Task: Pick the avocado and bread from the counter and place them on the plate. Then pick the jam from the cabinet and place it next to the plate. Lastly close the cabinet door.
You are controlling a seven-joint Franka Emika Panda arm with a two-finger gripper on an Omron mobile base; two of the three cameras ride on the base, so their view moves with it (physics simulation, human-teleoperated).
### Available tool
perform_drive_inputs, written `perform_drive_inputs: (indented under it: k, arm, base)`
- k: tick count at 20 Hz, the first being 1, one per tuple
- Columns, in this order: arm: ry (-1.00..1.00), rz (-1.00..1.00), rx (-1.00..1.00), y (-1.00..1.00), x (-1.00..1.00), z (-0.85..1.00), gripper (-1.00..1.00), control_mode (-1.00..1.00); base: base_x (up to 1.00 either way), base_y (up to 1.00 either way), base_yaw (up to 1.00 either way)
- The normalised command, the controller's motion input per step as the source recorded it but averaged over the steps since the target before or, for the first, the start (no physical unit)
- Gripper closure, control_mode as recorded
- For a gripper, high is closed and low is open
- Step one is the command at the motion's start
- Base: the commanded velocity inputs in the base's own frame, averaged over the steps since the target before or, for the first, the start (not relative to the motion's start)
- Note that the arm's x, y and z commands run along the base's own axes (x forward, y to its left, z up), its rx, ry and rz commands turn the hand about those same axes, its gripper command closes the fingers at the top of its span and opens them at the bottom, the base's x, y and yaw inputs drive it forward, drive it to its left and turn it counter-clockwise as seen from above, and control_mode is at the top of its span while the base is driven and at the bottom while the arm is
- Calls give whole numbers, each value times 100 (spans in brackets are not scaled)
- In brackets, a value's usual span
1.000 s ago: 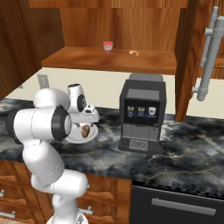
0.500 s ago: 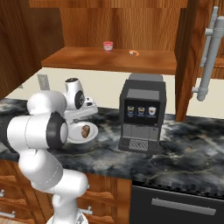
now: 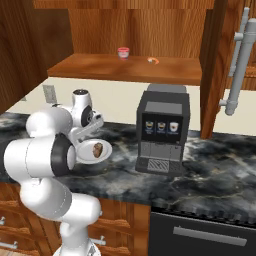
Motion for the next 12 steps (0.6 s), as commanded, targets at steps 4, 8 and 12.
perform_drive_inputs:
  k: [4,8,12]
  arm:
    - [0,29,3,50,-34,12,-100,-100]
    - [0,24,13,27,-43,0,-100,-100]
    - [1,27,22,8,-11,0,-100,-100]
  base:
    - [0,0,0]
    - [0,0,0]
    - [0,0,0]
